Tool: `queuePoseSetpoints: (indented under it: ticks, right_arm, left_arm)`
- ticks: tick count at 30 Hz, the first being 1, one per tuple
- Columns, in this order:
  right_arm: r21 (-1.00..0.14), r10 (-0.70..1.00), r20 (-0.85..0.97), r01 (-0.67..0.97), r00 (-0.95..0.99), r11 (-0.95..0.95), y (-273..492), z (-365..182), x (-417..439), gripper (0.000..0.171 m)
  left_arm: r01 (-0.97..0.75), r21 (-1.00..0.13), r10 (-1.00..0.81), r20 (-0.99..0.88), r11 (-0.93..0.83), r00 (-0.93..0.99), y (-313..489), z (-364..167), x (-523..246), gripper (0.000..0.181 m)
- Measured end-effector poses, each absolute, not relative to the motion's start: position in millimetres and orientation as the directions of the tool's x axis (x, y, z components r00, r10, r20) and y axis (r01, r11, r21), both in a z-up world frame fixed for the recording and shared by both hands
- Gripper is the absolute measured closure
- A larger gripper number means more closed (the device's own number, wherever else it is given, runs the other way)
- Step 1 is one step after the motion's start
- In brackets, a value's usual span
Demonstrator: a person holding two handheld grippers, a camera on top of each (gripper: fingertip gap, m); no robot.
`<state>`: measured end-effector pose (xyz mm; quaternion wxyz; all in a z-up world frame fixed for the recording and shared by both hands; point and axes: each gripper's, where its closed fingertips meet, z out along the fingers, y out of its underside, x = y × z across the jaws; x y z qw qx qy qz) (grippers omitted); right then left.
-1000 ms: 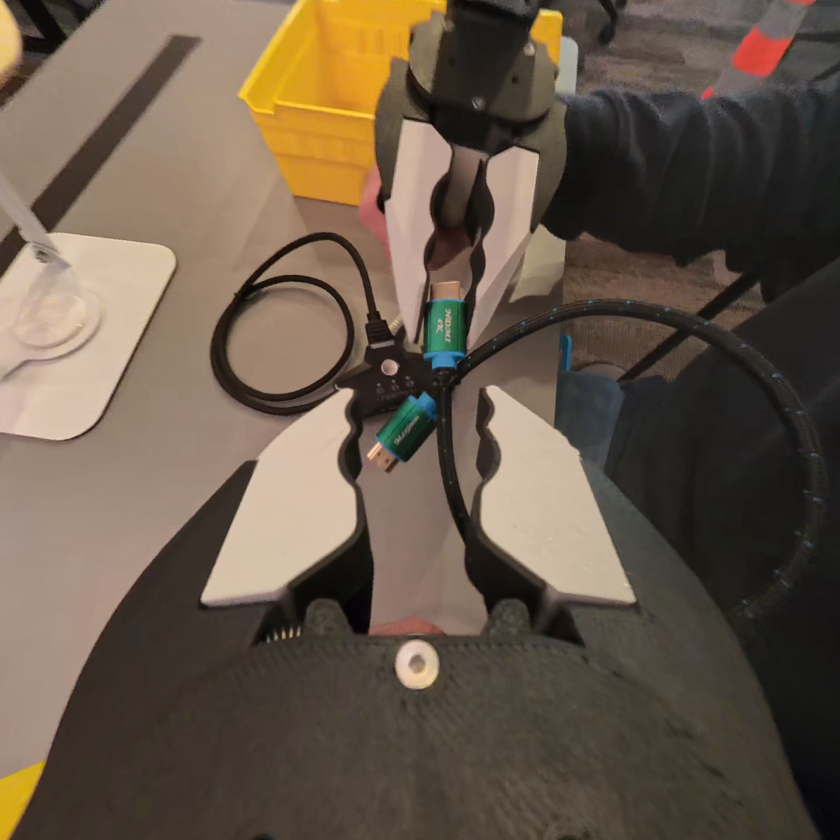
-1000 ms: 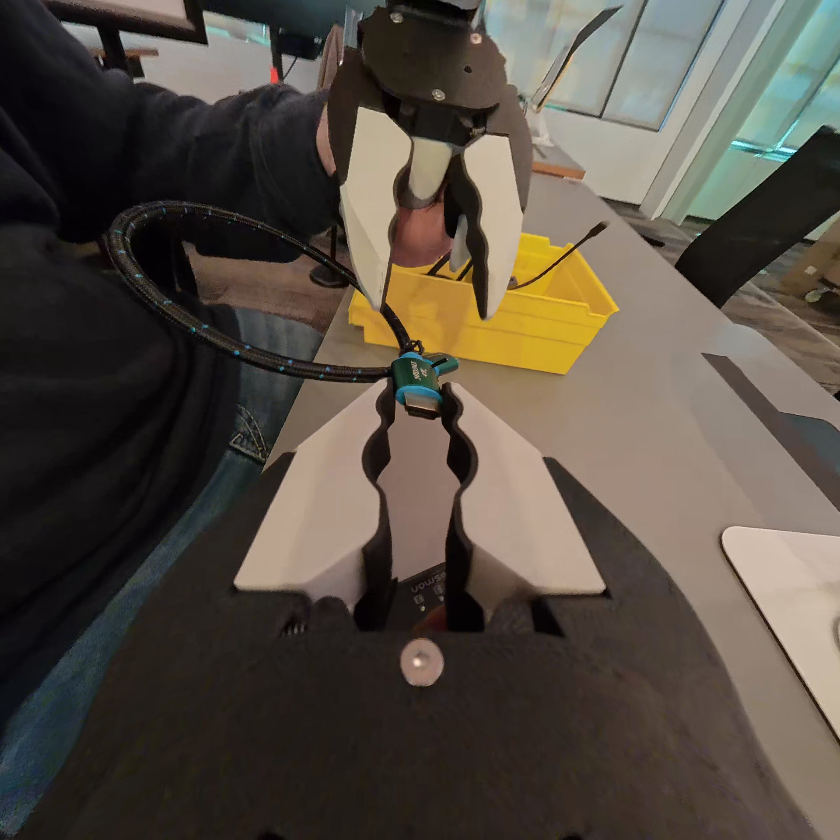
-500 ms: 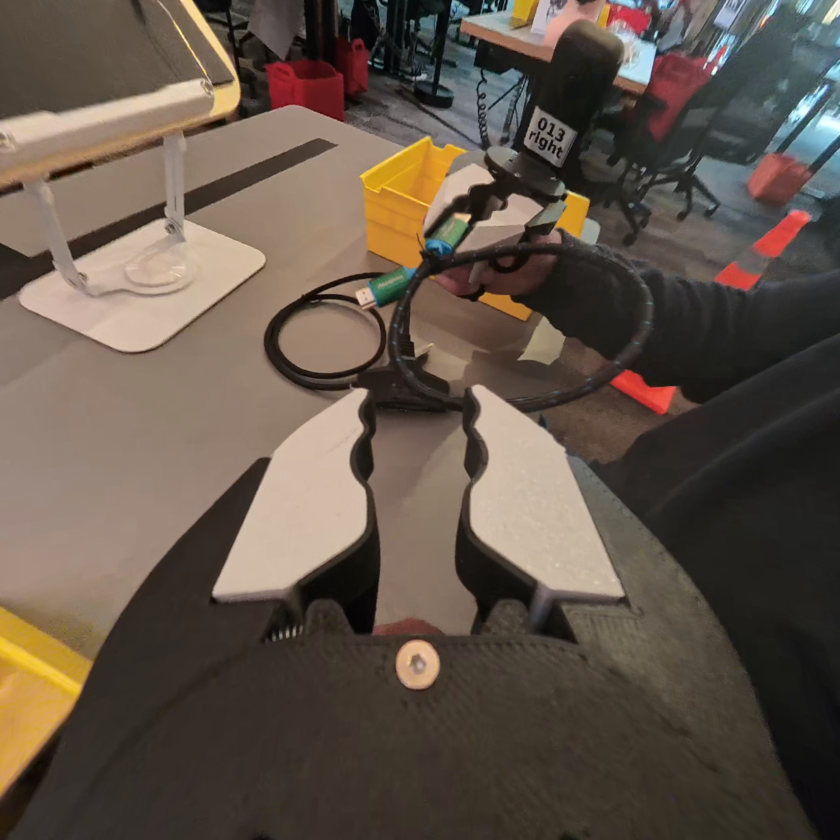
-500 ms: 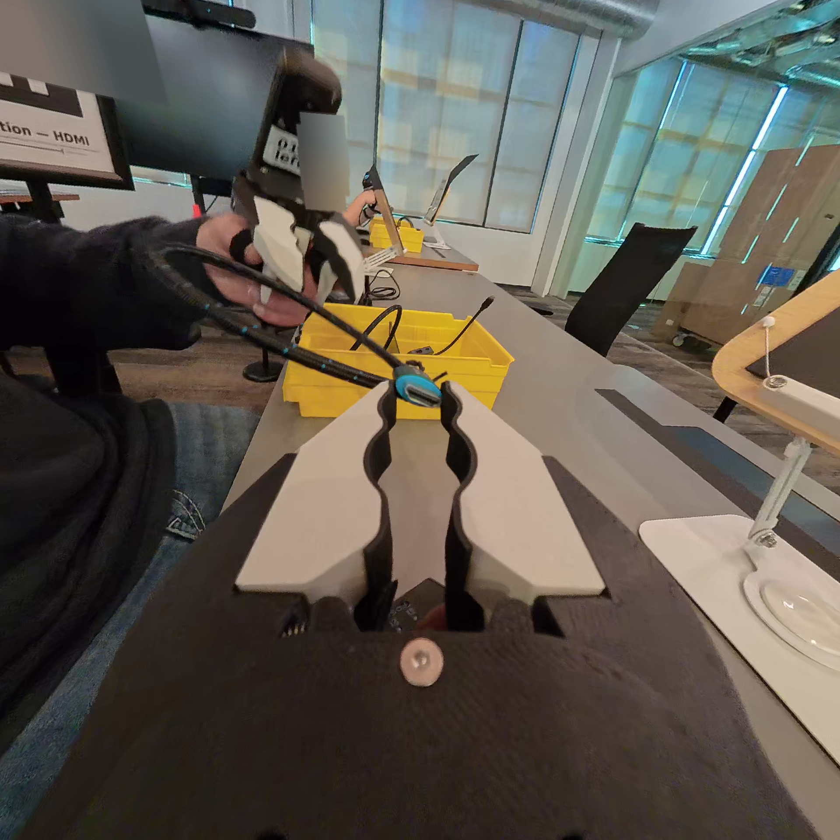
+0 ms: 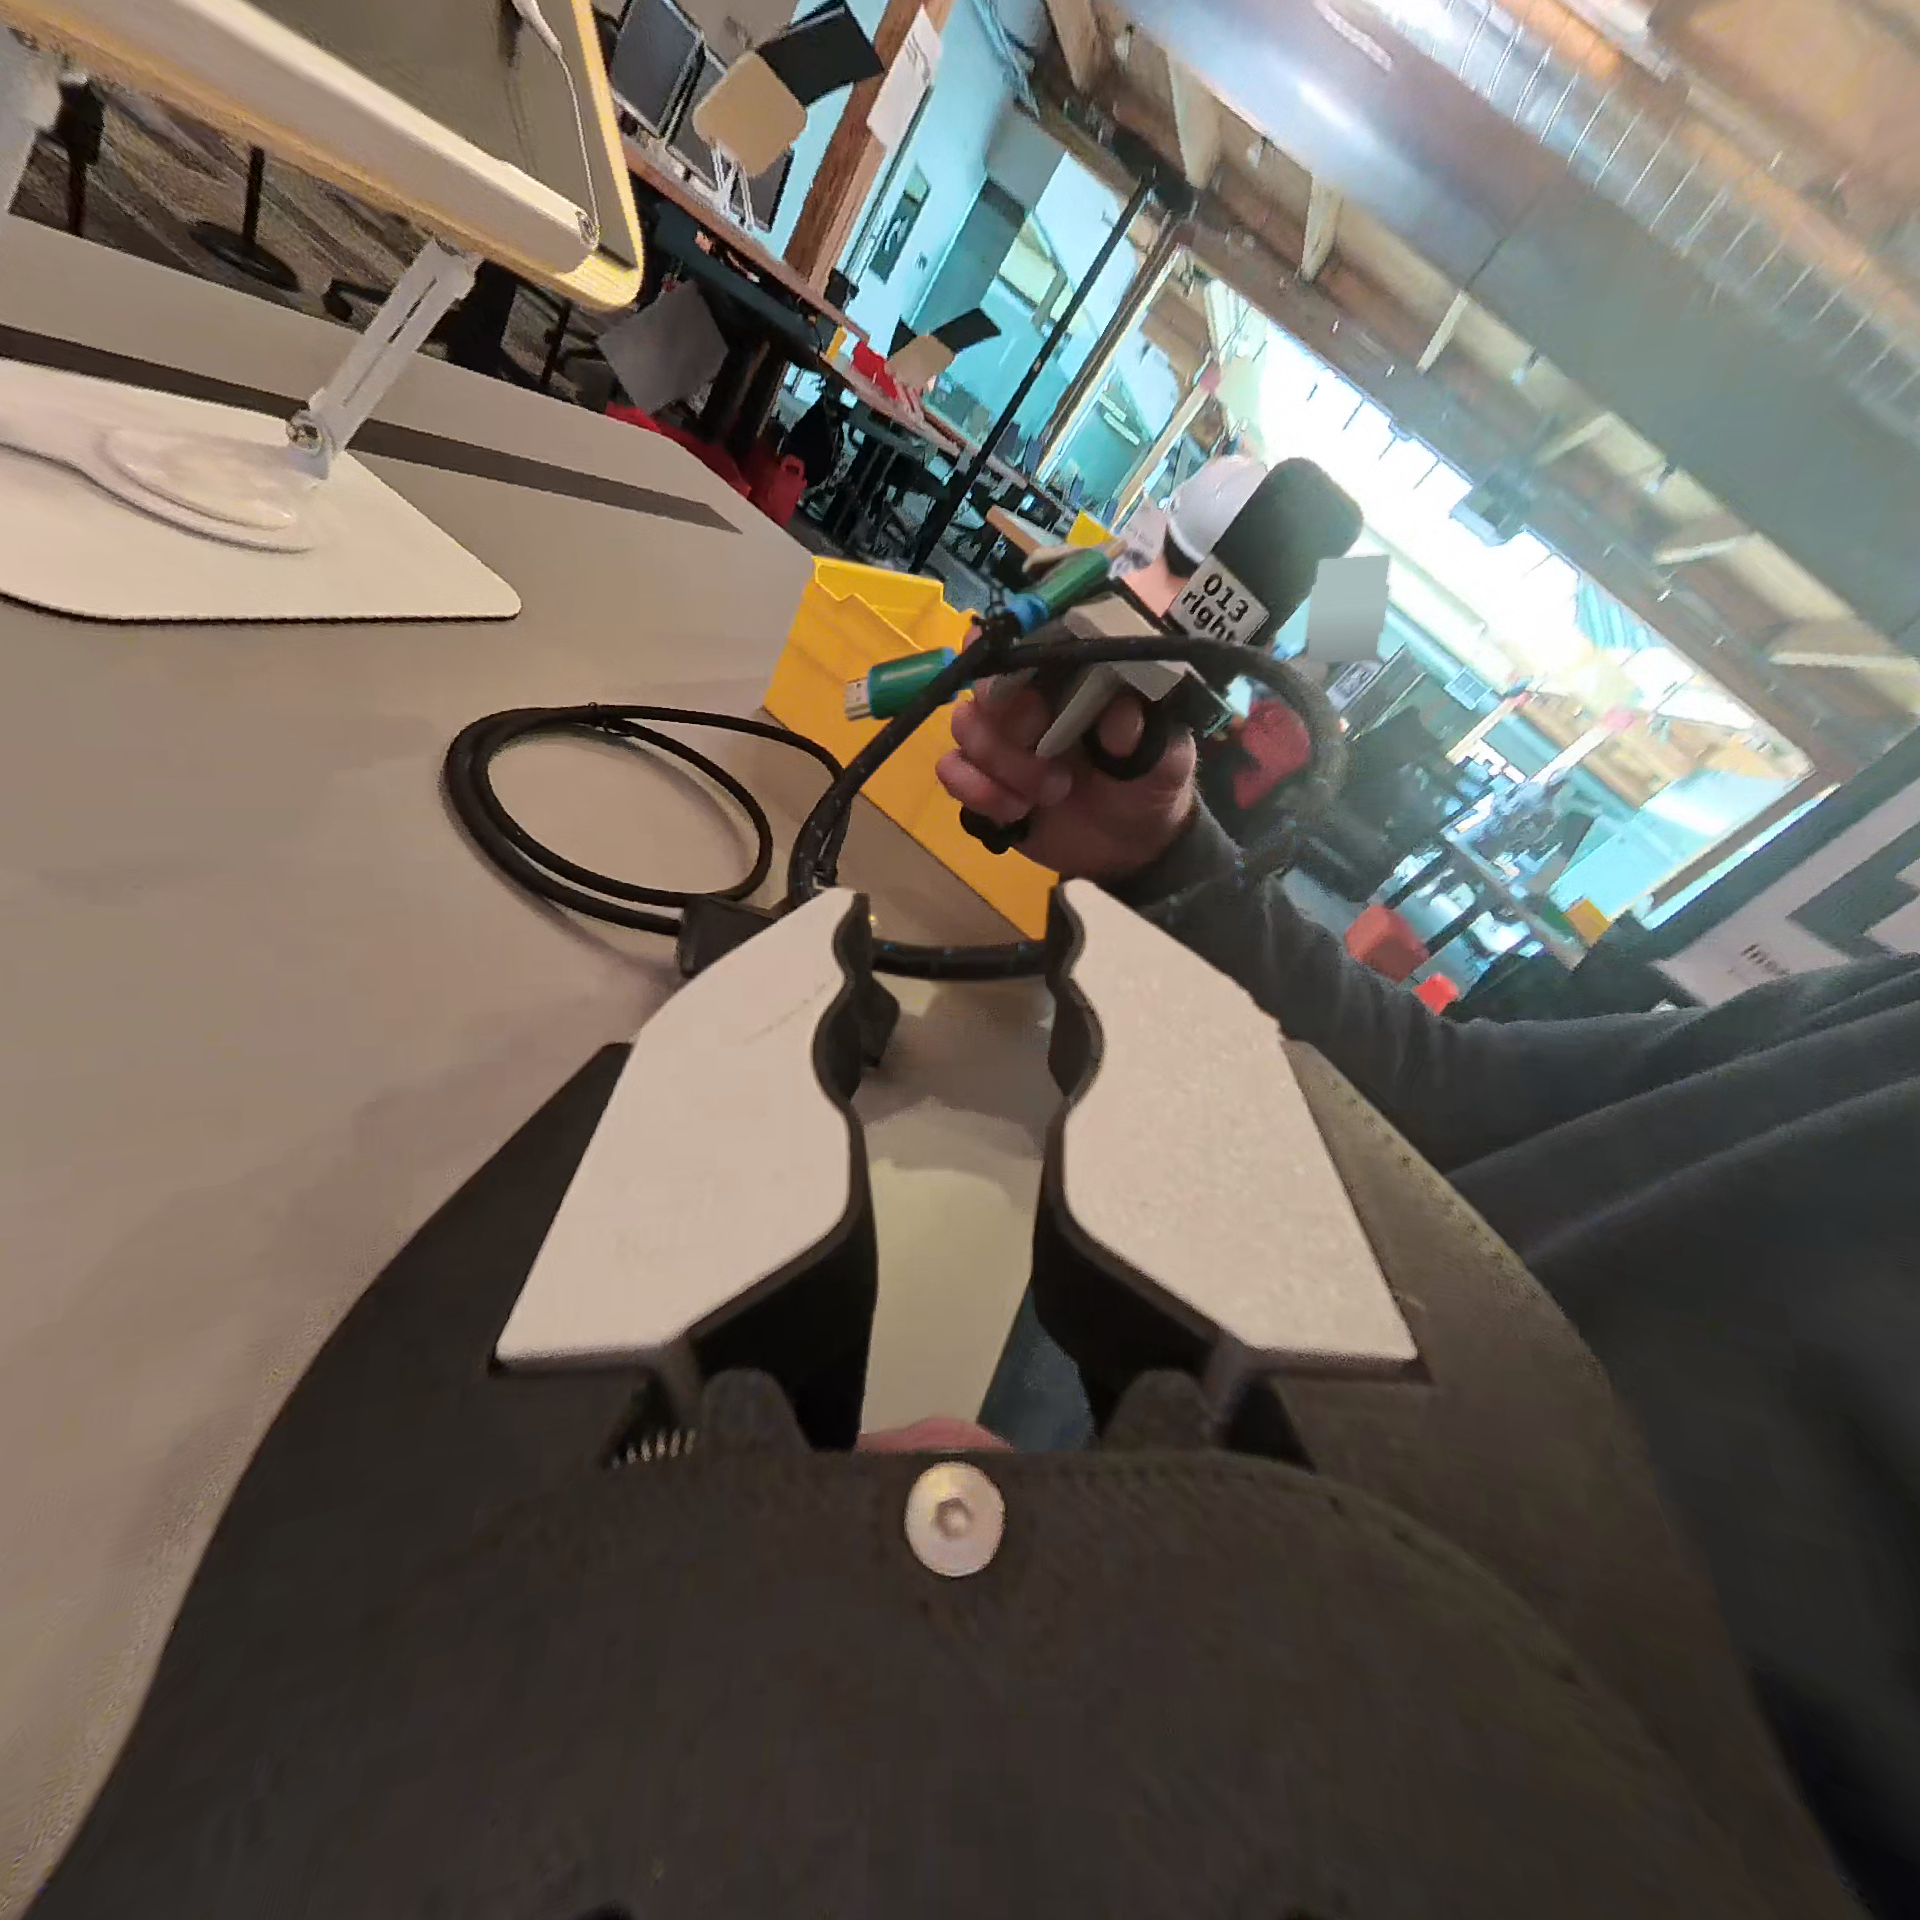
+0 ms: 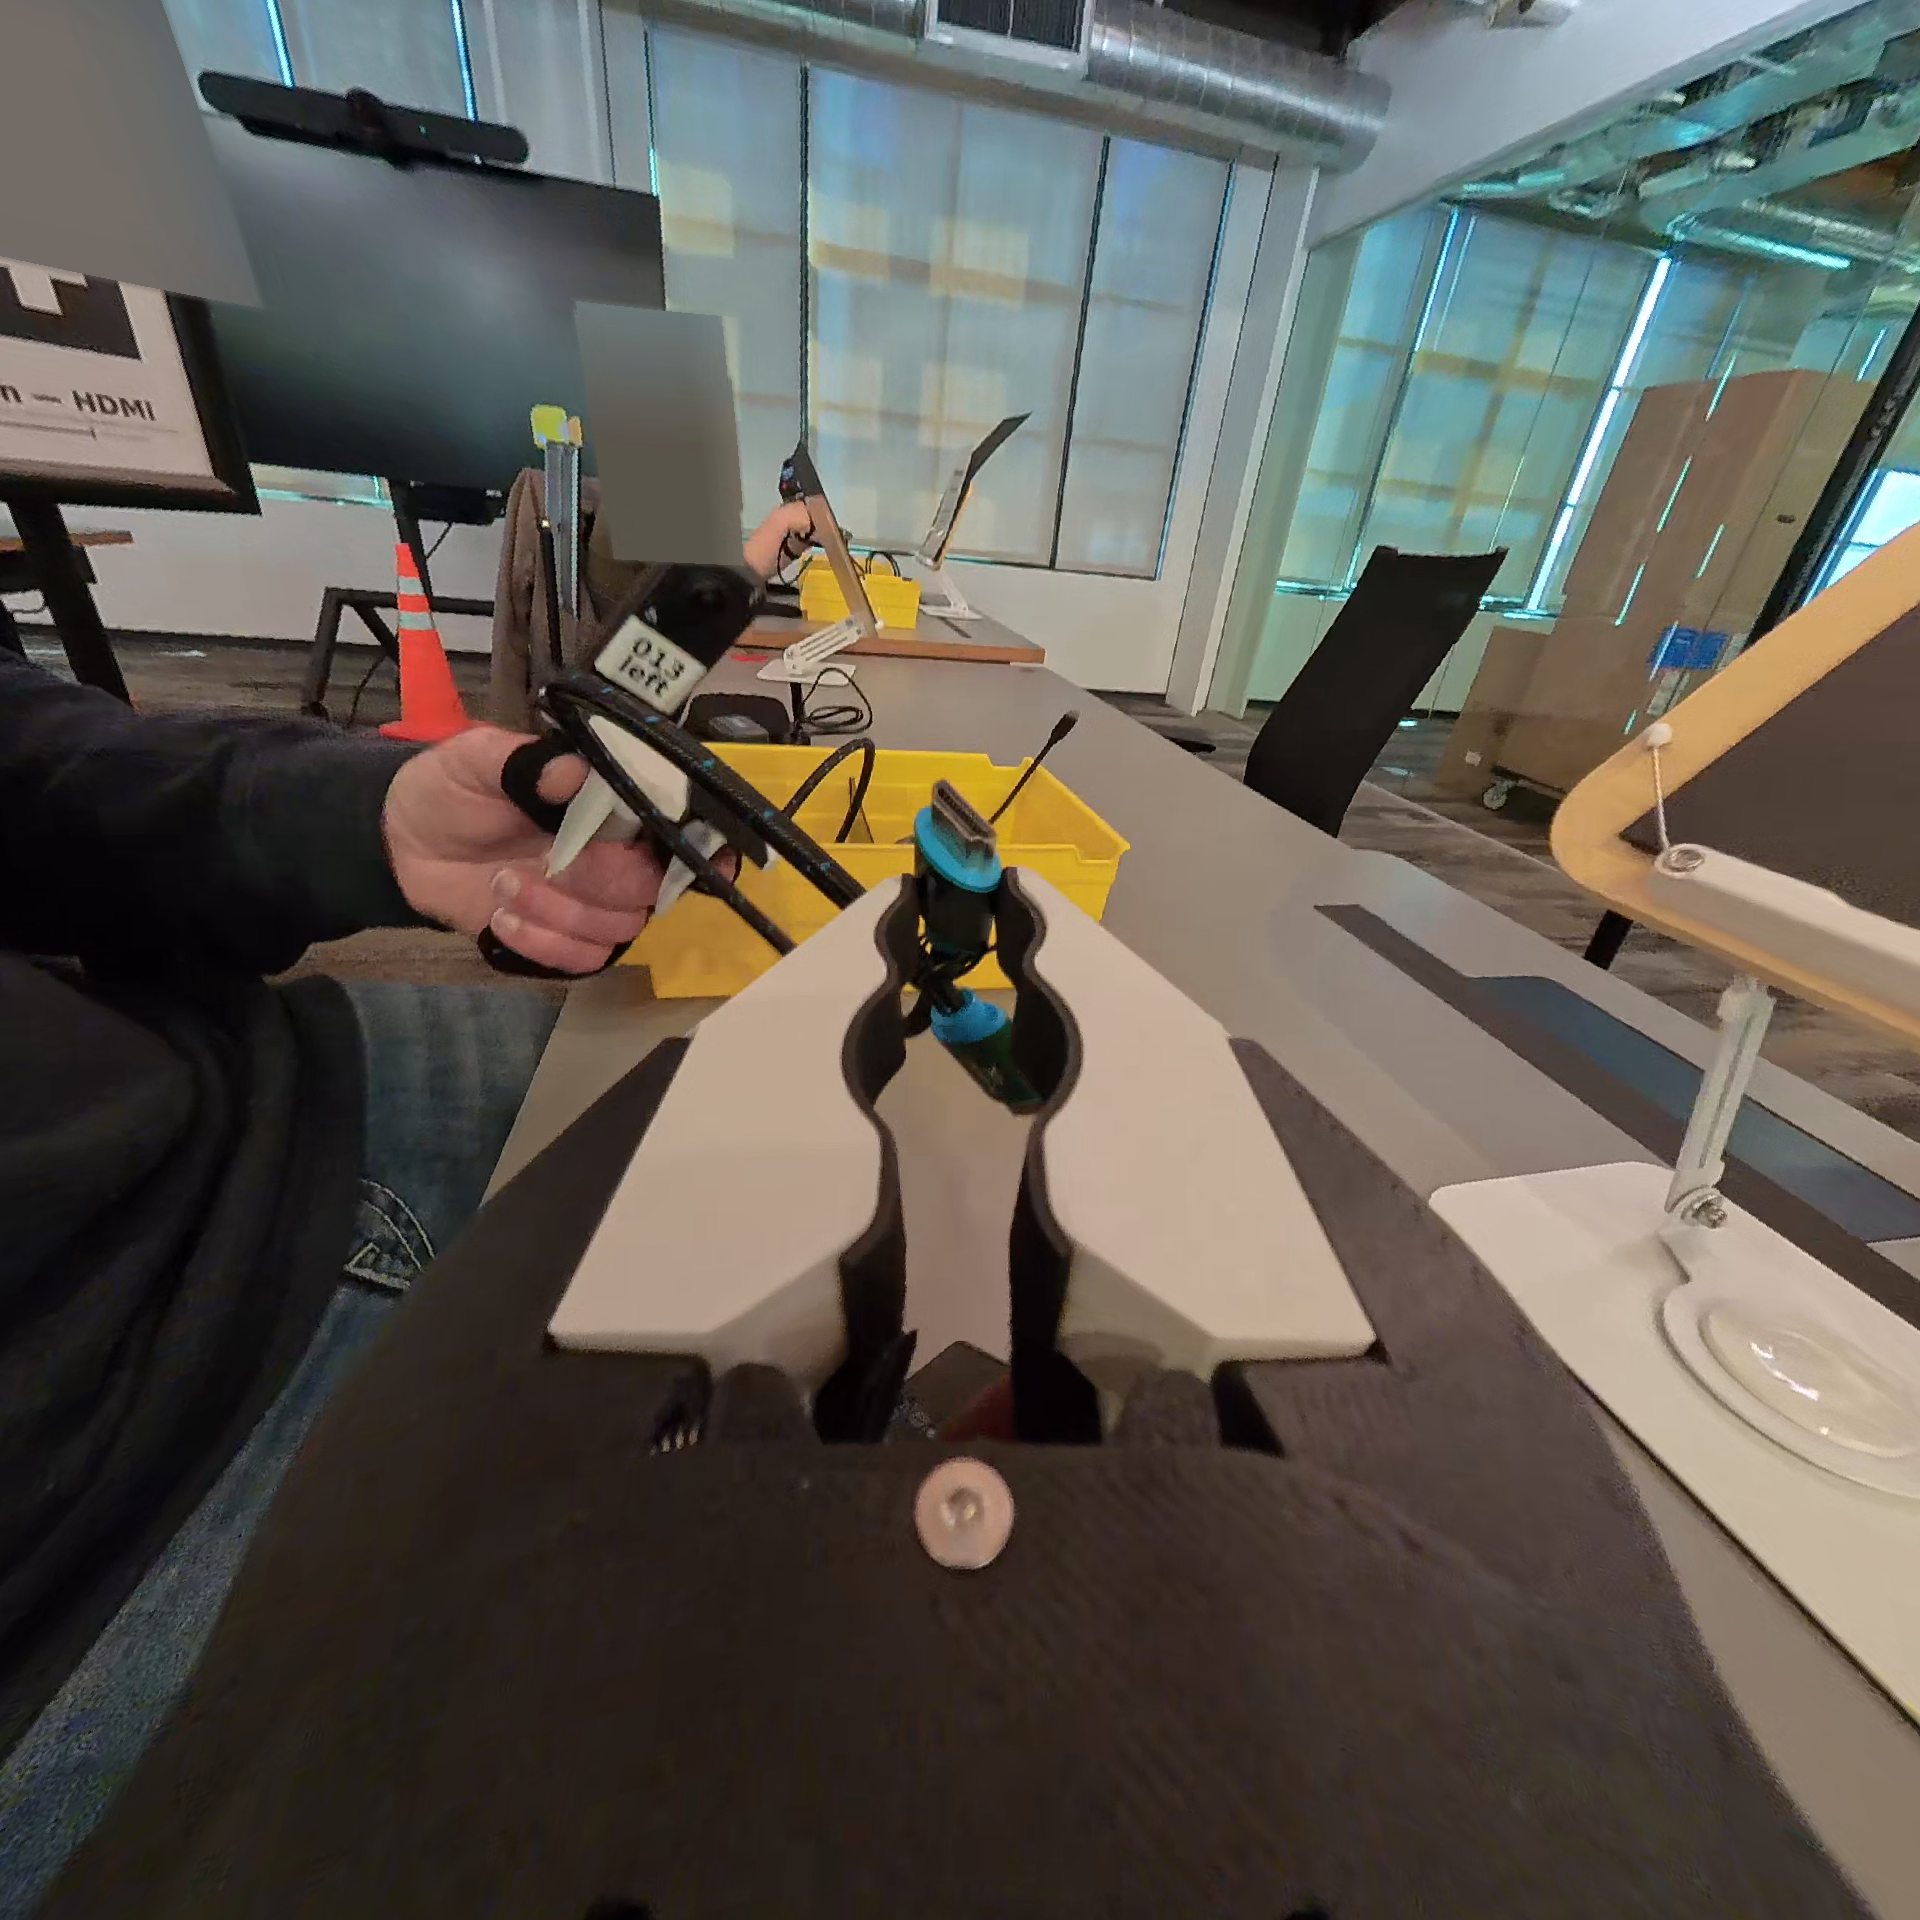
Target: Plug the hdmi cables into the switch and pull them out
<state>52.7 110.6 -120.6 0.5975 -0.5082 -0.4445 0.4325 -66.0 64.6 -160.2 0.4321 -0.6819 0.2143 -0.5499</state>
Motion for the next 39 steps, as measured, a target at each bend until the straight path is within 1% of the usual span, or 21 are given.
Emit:
queuePoseSetpoints:
  ticks: [6, 10, 12, 13, 15, 17, 20, 22, 23, 24, 25, 26, 27, 28, 32, 36, 39]
  right_arm:
    - [-0.981, 0.963, 0.087, -0.145, 0.256, 0.128, 115, -101, 61, 0.163]
    - [-0.980, 0.967, 0.092, -0.149, 0.238, 0.130, 111, -97, 52, 0.163]
    - [-0.986, 0.966, 0.108, -0.100, 0.237, 0.135, 111, -104, 45, 0.165]
    - [-0.988, 0.966, 0.109, -0.080, 0.234, 0.131, 110, -108, 42, 0.163]
    - [-0.991, 0.970, 0.102, -0.066, 0.223, 0.119, 109, -114, 37, 0.163]
    - [-0.991, 0.973, 0.099, -0.068, 0.209, 0.116, 105, -116, 33, 0.164]
    - [-0.991, 0.976, 0.113, -0.052, 0.187, 0.124, 99, -121, 23, 0.163]
    - [-0.990, 0.976, 0.128, -0.033, 0.175, 0.136, 95, -125, 17, 0.163]
    - [-0.989, 0.976, 0.140, -0.019, 0.167, 0.145, 92, -127, 13, 0.163]
    - [-0.988, 0.975, 0.150, -0.008, 0.164, 0.153, 90, -129, 11, 0.163]
    - [-0.987, 0.974, 0.155, -0.002, 0.163, 0.158, 89, -130, 9, 0.164]
    - [-0.987, 0.974, 0.157, -0.001, 0.163, 0.159, 88, -130, 8, 0.163]
    - [-0.988, 0.974, 0.151, -0.005, 0.169, 0.154, 89, -129, 7, 0.163]
    - [-0.990, 0.975, 0.140, -0.009, 0.175, 0.143, 90, -129, 7, 0.162]
    - [-0.995, 0.982, 0.090, -0.035, 0.168, 0.097, 89, -127, 8, 0.163]
    - [-0.997, 0.992, -0.018, -0.082, 0.127, -0.007, 87, -128, 8, 0.163]
    - [-0.989, 0.991, -0.094, -0.125, 0.090, -0.082, 87, -131, 8, 0.163]
  left_arm:
    - [0.262, -0.761, -0.741, 0.643, -0.593, 0.191, 49, -167, -67, 0.151]
    - [0.195, -0.716, -0.721, 0.690, -0.671, 0.053, 31, -177, -32, 0.148]
    - [0.131, -0.738, -0.738, 0.672, -0.662, 0.053, 26, -183, -11, 0.145]
    - [0.107, -0.758, -0.756, 0.651, -0.643, 0.071, 27, -185, -3, 0.145]
    - [0.094, -0.779, -0.776, 0.626, -0.620, 0.071, 29, -181, 9, 0.145]
    - [0.119, -0.775, -0.776, 0.629, -0.621, 0.052, 36, -174, 19, 0.141]
    - [0.198, -0.779, -0.786, 0.615, -0.595, 0.060, 52, -158, 31, 0.125]
    - [0.258, -0.796, -0.804, 0.586, -0.547, 0.100, 62, -148, 34, 0.119]
    - [0.289, -0.798, -0.807, 0.578, -0.529, 0.117, 67, -143, 35, 0.119]
    - [0.322, -0.791, -0.802, 0.582, -0.520, 0.134, 72, -139, 33, 0.121]
    - [0.346, -0.780, -0.790, 0.594, -0.521, 0.149, 78, -138, 31, 0.127]
    - [0.375, -0.764, -0.780, 0.608, -0.524, 0.148, 83, -135, 28, 0.135]
    - [0.393, -0.753, -0.779, 0.613, -0.527, 0.131, 84, -133, 26, 0.152]
    - [0.403, -0.744, -0.775, 0.620, -0.533, 0.119, 86, -132, 25, 0.154]
    - [0.373, -0.775, -0.796, 0.590, -0.511, 0.135, 84, -130, 25, 0.156]
    - [0.310, -0.821, -0.833, 0.537, -0.479, 0.134, 81, -132, 24, 0.158]
    - [0.282, -0.824, -0.837, 0.536, -0.491, 0.106, 79, -136, 21, 0.159]
